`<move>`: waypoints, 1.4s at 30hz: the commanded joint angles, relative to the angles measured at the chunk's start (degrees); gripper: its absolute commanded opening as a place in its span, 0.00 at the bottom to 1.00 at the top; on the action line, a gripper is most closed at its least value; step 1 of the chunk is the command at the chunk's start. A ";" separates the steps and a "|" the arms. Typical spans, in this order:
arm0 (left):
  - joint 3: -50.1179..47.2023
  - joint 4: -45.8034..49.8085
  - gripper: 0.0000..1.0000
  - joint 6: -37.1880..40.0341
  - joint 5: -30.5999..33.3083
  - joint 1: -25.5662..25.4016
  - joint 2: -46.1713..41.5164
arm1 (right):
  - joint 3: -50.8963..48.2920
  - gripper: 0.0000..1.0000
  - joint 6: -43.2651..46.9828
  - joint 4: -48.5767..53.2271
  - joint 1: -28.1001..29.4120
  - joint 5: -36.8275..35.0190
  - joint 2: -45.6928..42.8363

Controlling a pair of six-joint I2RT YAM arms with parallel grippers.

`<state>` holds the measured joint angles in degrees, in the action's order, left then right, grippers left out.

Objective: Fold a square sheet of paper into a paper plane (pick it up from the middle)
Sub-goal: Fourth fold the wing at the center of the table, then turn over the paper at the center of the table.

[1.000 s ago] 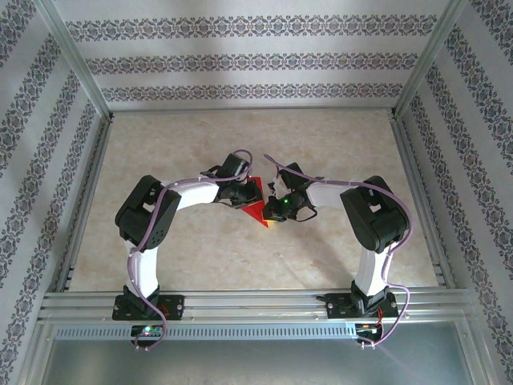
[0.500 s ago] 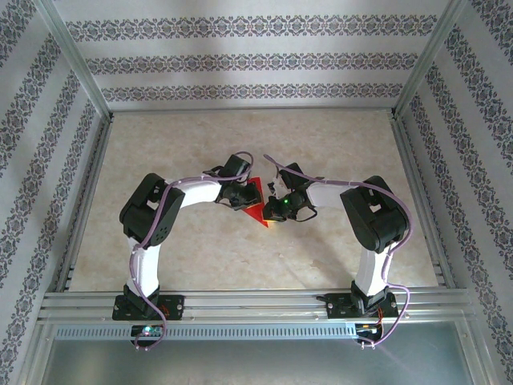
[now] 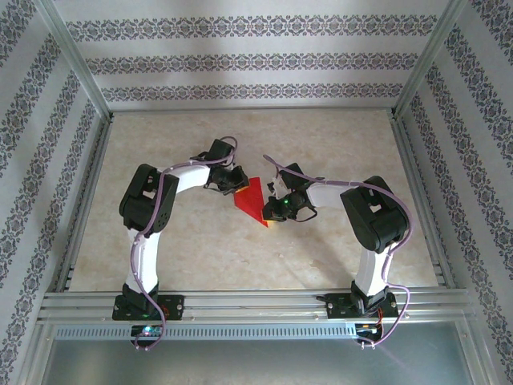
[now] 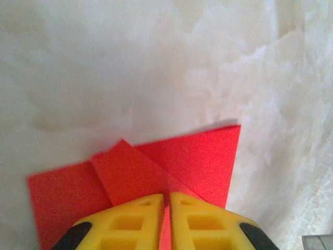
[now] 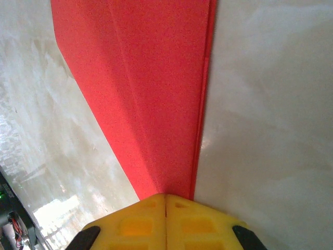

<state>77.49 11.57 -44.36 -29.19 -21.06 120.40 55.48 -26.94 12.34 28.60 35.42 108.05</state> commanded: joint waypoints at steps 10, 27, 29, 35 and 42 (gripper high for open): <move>4.85 4.92 0.13 5.53 8.91 9.22 4.87 | -5.83 0.07 1.18 12.09 0.75 -11.61 6.41; -0.20 1.44 0.17 2.13 5.64 8.85 -11.87 | 3.86 0.20 -4.13 1.96 0.94 -1.67 -7.29; -4.56 -0.73 0.18 0.31 5.55 7.94 -16.36 | 3.71 0.25 -4.61 -1.91 0.38 -2.09 -10.01; -20.22 -11.09 0.31 -7.62 3.15 4.62 -25.51 | -0.99 0.33 -5.71 -11.14 -3.58 -3.64 -12.92; -30.11 -19.34 0.51 -13.82 2.70 0.07 -27.34 | 0.89 0.36 -6.17 -15.19 -6.69 2.66 -5.32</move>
<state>48.75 -0.91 -53.84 -25.87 -19.73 93.82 55.51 -32.88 -0.71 21.96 34.59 99.48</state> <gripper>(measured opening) 0.488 0.361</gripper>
